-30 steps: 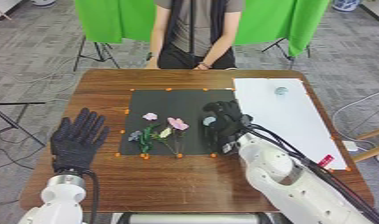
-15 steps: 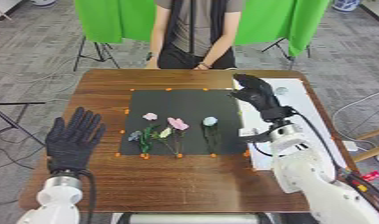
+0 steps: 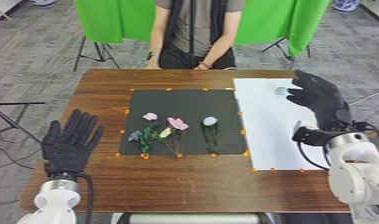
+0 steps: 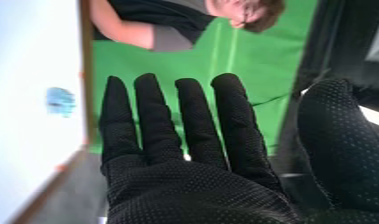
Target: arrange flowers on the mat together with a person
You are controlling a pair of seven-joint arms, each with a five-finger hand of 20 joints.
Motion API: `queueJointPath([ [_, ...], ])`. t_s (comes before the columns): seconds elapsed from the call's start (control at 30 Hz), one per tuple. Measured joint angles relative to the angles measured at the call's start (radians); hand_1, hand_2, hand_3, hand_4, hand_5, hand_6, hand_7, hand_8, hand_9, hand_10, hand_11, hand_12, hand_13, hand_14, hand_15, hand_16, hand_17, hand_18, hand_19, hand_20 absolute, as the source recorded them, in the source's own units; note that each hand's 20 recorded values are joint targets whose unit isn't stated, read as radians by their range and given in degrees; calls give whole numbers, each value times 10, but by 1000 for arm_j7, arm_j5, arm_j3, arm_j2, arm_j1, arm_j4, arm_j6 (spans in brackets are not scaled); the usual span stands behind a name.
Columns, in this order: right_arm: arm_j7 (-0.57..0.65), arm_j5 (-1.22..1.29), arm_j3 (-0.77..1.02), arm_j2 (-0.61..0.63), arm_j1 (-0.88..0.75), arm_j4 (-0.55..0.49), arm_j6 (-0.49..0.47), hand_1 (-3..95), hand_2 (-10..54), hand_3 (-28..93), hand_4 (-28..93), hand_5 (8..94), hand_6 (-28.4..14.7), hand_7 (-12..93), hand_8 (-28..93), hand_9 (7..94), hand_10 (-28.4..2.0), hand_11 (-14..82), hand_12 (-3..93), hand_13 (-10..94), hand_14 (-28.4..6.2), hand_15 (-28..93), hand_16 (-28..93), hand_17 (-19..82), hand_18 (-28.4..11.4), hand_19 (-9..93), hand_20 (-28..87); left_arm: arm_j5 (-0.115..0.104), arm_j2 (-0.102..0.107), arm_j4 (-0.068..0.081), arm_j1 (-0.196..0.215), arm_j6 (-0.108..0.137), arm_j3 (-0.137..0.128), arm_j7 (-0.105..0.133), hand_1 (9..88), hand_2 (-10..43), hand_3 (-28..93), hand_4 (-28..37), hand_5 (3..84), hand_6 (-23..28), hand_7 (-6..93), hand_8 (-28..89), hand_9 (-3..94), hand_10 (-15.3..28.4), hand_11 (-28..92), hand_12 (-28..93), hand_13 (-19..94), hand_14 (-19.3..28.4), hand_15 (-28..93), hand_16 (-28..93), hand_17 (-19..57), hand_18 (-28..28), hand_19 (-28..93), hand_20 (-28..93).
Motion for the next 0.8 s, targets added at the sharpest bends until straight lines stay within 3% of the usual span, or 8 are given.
queueJointPath([
  [0.17,-7,158,65,-16,-117,-23,-33,180,98,801,-259,416,-27,127,-106,401,-135,42,126,332,-153,86,217,134,-172,319,157,-11,0,0,9,-10,-13,6,265,176,706,-283,466,76,122,-106,421,137,181,60,321,134,247,-72,-58,143,377,84],
  [0.53,-24,135,99,-56,-188,-39,-42,185,98,808,-258,426,-21,117,-108,403,-128,39,114,334,-153,87,213,134,-173,310,167,-8,0,8,2,-11,-13,3,271,167,718,-283,467,75,125,-107,424,136,180,60,322,133,248,-71,-58,144,379,85],
  [0.67,-24,132,116,-62,-194,-43,-63,188,100,807,-259,427,-21,114,-106,402,-127,41,110,341,-153,89,211,144,-179,403,214,-7,0,11,-3,-11,-6,2,272,166,718,-283,468,75,125,-107,424,136,180,60,322,132,248,-72,-59,144,380,84],
  [0.8,-20,128,132,-63,-202,-44,-94,191,102,808,-257,425,-21,113,-105,400,-127,40,109,343,-152,90,210,146,-179,417,217,-6,0,15,-7,-11,-2,-2,274,166,717,-283,468,74,126,-108,425,134,181,60,322,133,249,-72,-59,144,380,85],
])
